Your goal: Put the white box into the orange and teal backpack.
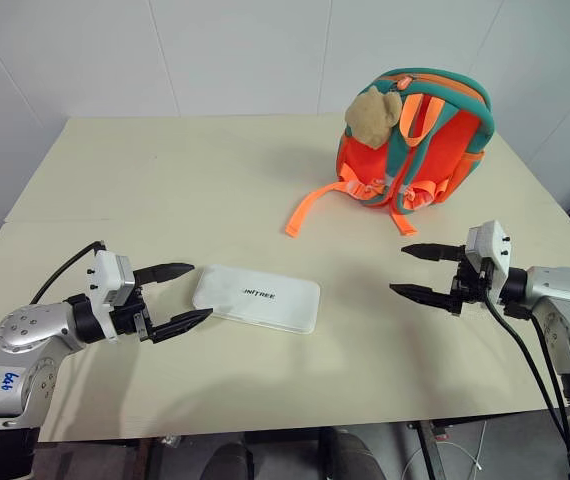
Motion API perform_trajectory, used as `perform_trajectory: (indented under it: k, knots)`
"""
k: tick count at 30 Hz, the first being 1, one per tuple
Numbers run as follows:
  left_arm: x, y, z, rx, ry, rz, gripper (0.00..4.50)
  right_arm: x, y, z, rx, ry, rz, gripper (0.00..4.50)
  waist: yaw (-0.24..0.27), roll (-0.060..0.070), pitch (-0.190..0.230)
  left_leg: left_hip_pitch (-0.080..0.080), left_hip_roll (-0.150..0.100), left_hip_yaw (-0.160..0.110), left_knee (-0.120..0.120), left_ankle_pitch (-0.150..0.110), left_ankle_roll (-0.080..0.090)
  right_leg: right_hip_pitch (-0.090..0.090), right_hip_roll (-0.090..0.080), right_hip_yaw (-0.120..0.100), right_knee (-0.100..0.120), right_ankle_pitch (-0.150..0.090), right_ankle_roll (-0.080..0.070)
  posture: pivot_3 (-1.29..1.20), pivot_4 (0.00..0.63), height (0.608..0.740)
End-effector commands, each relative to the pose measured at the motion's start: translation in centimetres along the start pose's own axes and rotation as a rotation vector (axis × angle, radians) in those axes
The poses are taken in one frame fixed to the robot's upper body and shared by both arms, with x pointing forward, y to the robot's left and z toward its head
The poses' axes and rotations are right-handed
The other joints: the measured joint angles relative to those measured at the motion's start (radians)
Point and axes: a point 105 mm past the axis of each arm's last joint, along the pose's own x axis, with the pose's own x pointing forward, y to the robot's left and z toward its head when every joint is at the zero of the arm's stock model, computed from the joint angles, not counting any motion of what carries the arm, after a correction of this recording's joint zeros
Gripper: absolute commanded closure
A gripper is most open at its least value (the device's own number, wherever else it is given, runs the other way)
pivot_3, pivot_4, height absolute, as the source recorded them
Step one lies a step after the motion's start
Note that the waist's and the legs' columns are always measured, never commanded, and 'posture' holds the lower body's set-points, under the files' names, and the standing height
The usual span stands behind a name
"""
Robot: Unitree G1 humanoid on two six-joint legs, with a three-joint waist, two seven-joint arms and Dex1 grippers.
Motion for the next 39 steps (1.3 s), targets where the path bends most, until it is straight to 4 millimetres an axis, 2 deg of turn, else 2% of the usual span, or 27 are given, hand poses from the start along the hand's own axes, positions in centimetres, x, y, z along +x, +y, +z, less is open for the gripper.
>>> perform_trajectory:
  k: [1,5,8,9,12,17,21,22,24,32,39]
  knots:
    - [-0.1,0.1,1.4,0.044,-0.013,-0.025,0.0,0.0,-0.3,1.7,-0.055,-0.025,-0.004,0.01,0.0,0.0,0.0,0.0,0.0,0.0,0.0,0.0,0.0,0.0,0.0,0.0,0.0,0.0,0.0,0.0,0.15,0.74]
    - [-0.4,1.0,0.6,0.04,0.027,-0.023,0.0,0.5,-0.8,2.0,-0.044,-0.039,-0.02,0.01,0.0,0.0,0.0,0.0,0.0,0.0,0.001,0.0,0.0,0.0,0.0,0.0,0.0,0.0,0.0,0.0,0.15,0.74]
    - [-0.9,2.0,0.8,0.06,0.03,-0.001,0.0,1.6,0.4,2.0,-0.042,-0.03,0.025,0.01,-0.001,0.0,0.0,0.0,0.0,0.0,0.001,0.0,0.0,0.0,0.0,0.0,0.0,0.0,0.0,0.0,0.15,0.74]
    - [-1.2,2.4,0.7,0.076,0.042,0.01,0.0,2.1,0.8,2.1,-0.042,-0.029,0.032,0.19,-0.001,0.0,0.0,0.0,0.0,0.0,0.001,0.0,0.0,0.0,0.0,0.0,0.0,0.0,0.0,0.0,0.15,0.74]
    - [-2.4,3.9,0.4,0.106,0.066,0.062,0.61,3.5,1.9,1.9,-0.025,-0.03,0.052,0.97,-0.002,0.0,0.0,0.0,0.0,0.0,0.001,0.0,0.0,-0.001,0.001,0.0,0.002,0.0,0.0,0.0,0.15,0.74]
    - [-4.0,5.7,-0.4,0.132,0.1,0.121,2.22,5.3,4.0,0.7,0.007,0.0,0.091,2.72,0.0,0.0,0.0,-0.001,0.0,0.0,0.0,0.0,0.0,-0.001,0.001,-0.001,0.001,0.0,0.0,0.0,0.15,0.74]
    - [-4.1,6.3,-1.6,0.129,0.152,0.104,3.55,6.0,3.6,-1.0,-0.004,0.054,0.047,4.14,0.002,0.0,0.0,-0.002,0.0,0.0,0.0,0.0,0.0,-0.001,0.0,-0.001,0.001,0.0,0.0,0.0,0.15,0.74]
    - [-4.1,6.4,-2.0,0.127,0.165,0.1,3.86,6.1,3.5,-1.3,-0.005,0.067,0.042,4.37,0.003,0.0,0.0,-0.002,0.0,0.0,0.001,0.0,0.0,-0.001,0.0,-0.001,0.001,0.0,0.0,0.0,0.15,0.74]
    - [-3.8,6.5,-2.6,0.119,0.183,0.089,4.43,6.3,3.8,-1.9,0.008,0.086,0.044,4.38,0.001,0.0,0.0,-0.002,-0.001,0.0,0.001,0.0,0.0,-0.001,0.0,-0.001,0.002,0.0,0.0,0.0,0.15,0.74]
    - [-1.4,6.8,-4.4,0.107,0.216,0.112,4.43,7.9,6.3,-3.2,0.071,0.108,0.096,4.38,-0.001,0.0,0.0,-0.002,0.0,0.0,0.001,0.0,0.0,-0.001,0.0,-0.001,0.002,0.0,0.0,0.0,0.15,0.74]
    - [0.6,5.3,-5.3,0.042,0.174,0.097,4.43,9.6,7.6,-3.1,0.082,0.087,0.112,4.38,-0.001,0.0,0.0,-0.002,0.0,0.0,0.002,0.0,0.0,-0.001,0.001,-0.001,0.004,0.0,0.001,0.0,0.15,0.74]
